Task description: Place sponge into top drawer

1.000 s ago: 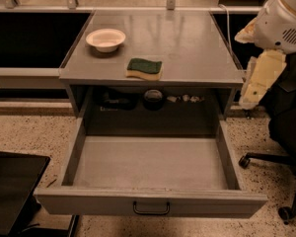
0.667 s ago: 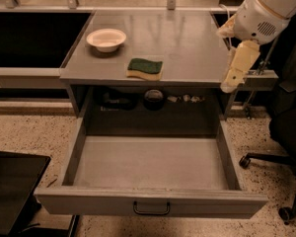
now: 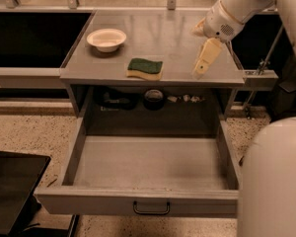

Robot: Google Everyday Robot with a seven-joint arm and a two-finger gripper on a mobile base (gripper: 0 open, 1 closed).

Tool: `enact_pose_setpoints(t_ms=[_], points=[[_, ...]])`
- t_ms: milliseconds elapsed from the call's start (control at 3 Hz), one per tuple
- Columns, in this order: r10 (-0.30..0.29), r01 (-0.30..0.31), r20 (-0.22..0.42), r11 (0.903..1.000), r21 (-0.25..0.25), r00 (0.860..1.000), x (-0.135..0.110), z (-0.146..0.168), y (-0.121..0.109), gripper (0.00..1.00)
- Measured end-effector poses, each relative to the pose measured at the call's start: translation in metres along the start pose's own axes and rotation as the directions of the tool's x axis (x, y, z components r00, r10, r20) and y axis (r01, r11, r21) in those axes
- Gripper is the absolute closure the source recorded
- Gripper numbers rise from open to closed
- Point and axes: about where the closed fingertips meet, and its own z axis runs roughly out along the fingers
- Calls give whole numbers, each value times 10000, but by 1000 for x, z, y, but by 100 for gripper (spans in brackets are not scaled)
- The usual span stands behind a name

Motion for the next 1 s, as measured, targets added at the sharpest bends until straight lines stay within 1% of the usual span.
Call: enact_pose_setpoints(t_ms=[333,667,1000], points=[[149,-158,-147,9977,-665,9998,-4,84,-36,0],[157,-161,-79,9983,-555,9998,-5,88,-41,0],[152,-156,-75,9983,-556,9999,-5,89,-41,0]])
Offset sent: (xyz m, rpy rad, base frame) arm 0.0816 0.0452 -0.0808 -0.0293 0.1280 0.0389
